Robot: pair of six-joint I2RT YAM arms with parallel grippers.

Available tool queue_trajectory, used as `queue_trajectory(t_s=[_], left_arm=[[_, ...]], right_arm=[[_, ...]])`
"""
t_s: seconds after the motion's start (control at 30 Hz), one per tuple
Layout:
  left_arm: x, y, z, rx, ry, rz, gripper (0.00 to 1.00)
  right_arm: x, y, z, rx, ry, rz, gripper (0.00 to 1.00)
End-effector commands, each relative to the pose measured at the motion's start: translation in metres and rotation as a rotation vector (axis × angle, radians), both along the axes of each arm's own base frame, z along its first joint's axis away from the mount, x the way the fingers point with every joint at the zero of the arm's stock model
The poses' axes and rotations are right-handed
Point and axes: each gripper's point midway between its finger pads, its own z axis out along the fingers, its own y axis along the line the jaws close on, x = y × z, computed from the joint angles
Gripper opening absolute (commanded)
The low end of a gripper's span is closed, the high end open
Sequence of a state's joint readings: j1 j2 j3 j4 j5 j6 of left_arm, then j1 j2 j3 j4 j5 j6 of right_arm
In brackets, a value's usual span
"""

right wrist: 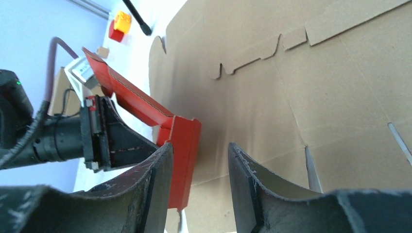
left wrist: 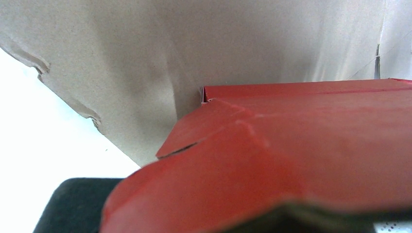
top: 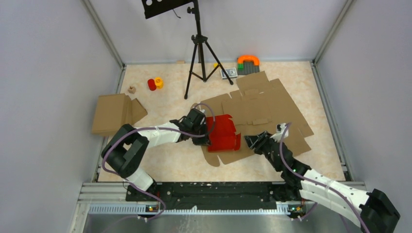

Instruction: Fold the paper box

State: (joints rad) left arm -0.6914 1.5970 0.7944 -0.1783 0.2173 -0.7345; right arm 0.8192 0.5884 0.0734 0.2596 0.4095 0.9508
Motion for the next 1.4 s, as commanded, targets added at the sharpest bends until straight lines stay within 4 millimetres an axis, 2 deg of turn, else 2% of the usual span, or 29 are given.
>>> queue_trajectory(t_s=[0.0, 0.2, 0.43, 0.77, 0.93, 1.17, 1.37], left_arm=[[0.000, -0.001, 0.005, -0.019, -0.010, -0.003, 0.00], [0.001, 0.000, 0.005, -0.010, -0.015, -0.001, 0.00], [0.001, 0.001, 0.004, -0.006, -0.012, -0.002, 0.00], [0.001, 0.001, 0.005, -0.008, -0.016, -0.003, 0.00], [0.000, 0.001, 0.005, -0.007, -0.015, -0.002, 0.00], [0.000, 0.002, 0.005, -0.007, -0.017, -0.001, 0.00], [-0.001, 0.002, 0.006, -0.008, -0.017, -0.001, 0.00]], right_arm=[[-0.002, 0.008, -0.007, -0.052, 0.002, 0.064, 0.45], [-0.002, 0.035, -0.001, -0.047, -0.002, 0.176, 0.45], [0.000, 0.052, 0.004, -0.029, -0.010, 0.235, 0.45], [0.000, 0.044, 0.017, -0.032, -0.067, 0.214, 0.45], [-0.001, 0.040, 0.015, -0.040, -0.065, 0.204, 0.44], [-0.002, 0.048, 0.007, -0.040, -0.030, 0.234, 0.40], [-0.003, 0.059, 0.010, -0.019, -0.029, 0.273, 0.39]])
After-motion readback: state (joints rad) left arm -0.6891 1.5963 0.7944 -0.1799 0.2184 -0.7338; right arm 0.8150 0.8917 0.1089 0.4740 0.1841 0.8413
